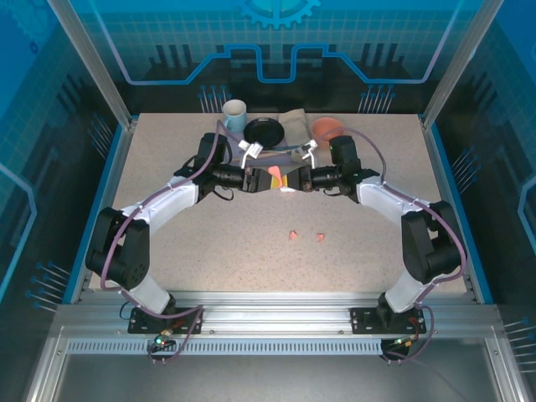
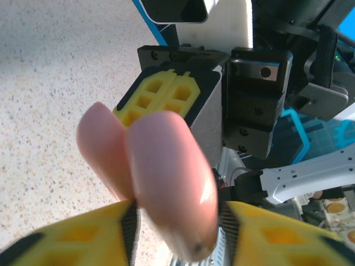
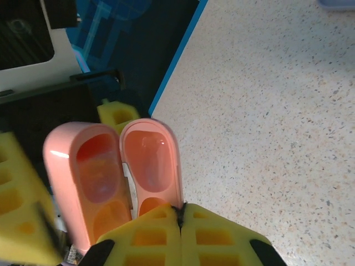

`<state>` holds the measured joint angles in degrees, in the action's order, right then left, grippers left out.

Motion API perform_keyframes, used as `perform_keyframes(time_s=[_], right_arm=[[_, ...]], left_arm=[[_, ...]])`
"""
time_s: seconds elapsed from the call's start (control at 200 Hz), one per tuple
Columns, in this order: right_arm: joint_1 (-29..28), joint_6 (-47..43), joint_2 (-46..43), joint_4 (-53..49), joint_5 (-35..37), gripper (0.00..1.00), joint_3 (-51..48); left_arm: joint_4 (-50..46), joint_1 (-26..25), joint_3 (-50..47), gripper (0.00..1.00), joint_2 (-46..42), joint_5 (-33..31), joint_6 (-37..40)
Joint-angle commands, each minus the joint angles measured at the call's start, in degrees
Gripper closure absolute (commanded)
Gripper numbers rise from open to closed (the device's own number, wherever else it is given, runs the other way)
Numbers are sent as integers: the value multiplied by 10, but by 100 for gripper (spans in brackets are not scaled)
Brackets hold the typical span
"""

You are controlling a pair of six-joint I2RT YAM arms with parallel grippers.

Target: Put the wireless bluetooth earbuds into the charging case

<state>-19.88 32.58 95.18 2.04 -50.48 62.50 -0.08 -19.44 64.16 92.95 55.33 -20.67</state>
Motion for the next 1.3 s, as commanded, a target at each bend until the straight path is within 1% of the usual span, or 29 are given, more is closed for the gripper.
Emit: perform_keyframes(time_s=[0.0,0.11,0.2,0.275,0.355,0.415,0.46,0.56,0.7,0.83,0.99,1.085,1.296], right_arm=[[-4,-57,-4,-82,17,100,45],[0,-133,3,-187,41,100,92],[4,-177,9,-243,58,100,121],[8,-212,15,-278,71,100,140],[9,-256,18,-323,100,100,160],[11,-289,17,-346,124,100,171],[10,-310,17,-360,143,100,179],[11,-348,16,-376,155,100,192],[11,-389,17,-384,154,100,204],[6,-419,36,-407,154,100,223],[-5,-447,65,-434,169,100,237],[-12,-456,72,-439,178,100,239],[-40,-489,88,-460,236,100,250]], left_arm=[[1,-3,19,37,-15,6,16],[-29,-2,37,23,-17,9,36],[-71,1,60,17,-15,14,63],[-104,7,78,15,-10,22,83],[-138,17,101,14,0,39,101],[-180,25,127,14,13,52,120],[-226,28,153,14,27,58,148],[-361,31,221,14,64,65,224],[-463,39,273,15,115,88,287],[-502,40,295,20,146,94,314],[-549,39,332,26,181,107,339],[-572,39,346,28,195,109,352],[-633,38,368,33,231,108,387]])
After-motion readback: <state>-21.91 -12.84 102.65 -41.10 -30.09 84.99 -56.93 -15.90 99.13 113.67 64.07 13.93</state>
